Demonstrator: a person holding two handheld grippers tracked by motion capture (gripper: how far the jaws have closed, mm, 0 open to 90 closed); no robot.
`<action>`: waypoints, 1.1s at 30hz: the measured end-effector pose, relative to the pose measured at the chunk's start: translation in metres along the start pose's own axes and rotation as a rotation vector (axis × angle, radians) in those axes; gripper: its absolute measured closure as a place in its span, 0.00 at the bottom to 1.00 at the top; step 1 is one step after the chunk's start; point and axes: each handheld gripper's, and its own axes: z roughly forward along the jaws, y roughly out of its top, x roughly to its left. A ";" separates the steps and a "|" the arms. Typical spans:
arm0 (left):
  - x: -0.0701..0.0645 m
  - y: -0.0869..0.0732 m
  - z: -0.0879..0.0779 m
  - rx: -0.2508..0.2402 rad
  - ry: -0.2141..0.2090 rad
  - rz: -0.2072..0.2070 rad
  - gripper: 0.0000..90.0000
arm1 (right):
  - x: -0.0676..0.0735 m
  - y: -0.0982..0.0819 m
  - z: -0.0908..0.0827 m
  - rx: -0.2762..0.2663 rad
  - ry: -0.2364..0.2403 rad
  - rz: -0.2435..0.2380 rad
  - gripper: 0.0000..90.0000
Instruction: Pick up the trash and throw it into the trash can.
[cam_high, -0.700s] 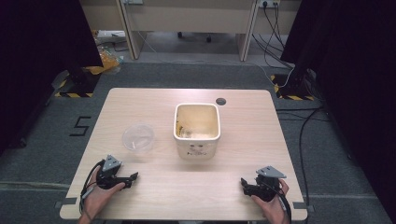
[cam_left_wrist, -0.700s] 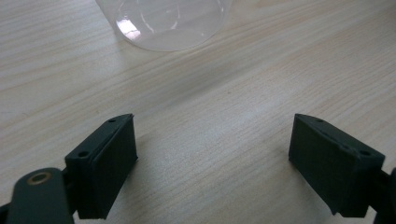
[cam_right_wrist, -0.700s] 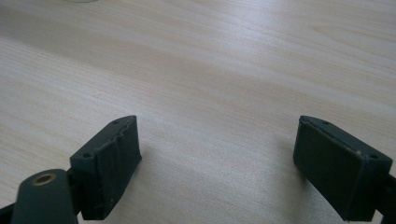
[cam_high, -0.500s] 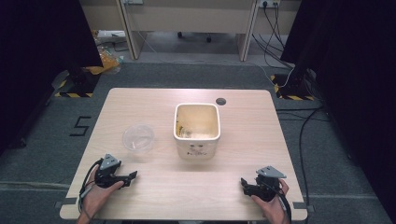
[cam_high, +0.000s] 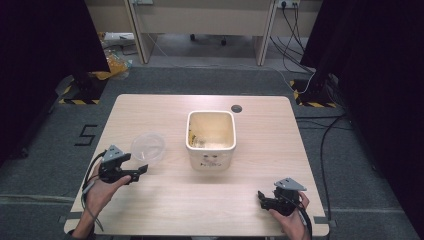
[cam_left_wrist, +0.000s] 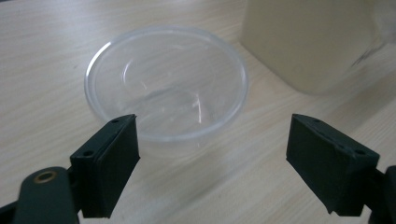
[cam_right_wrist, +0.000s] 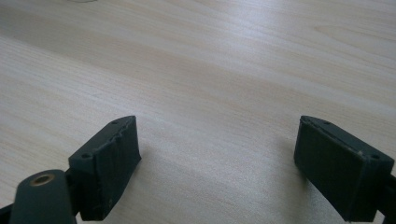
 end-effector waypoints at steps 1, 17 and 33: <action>0.001 0.005 0.002 0.000 0.006 0.004 0.18 | 0.000 0.000 0.000 0.000 0.000 -0.001 0.16; 0.032 0.051 0.057 0.079 0.042 -0.025 0.18 | 0.000 0.000 0.001 -0.002 0.001 -0.003 0.16; 0.053 0.059 0.089 0.148 0.023 -0.092 0.16 | 0.000 0.000 0.001 -0.003 0.002 -0.004 0.15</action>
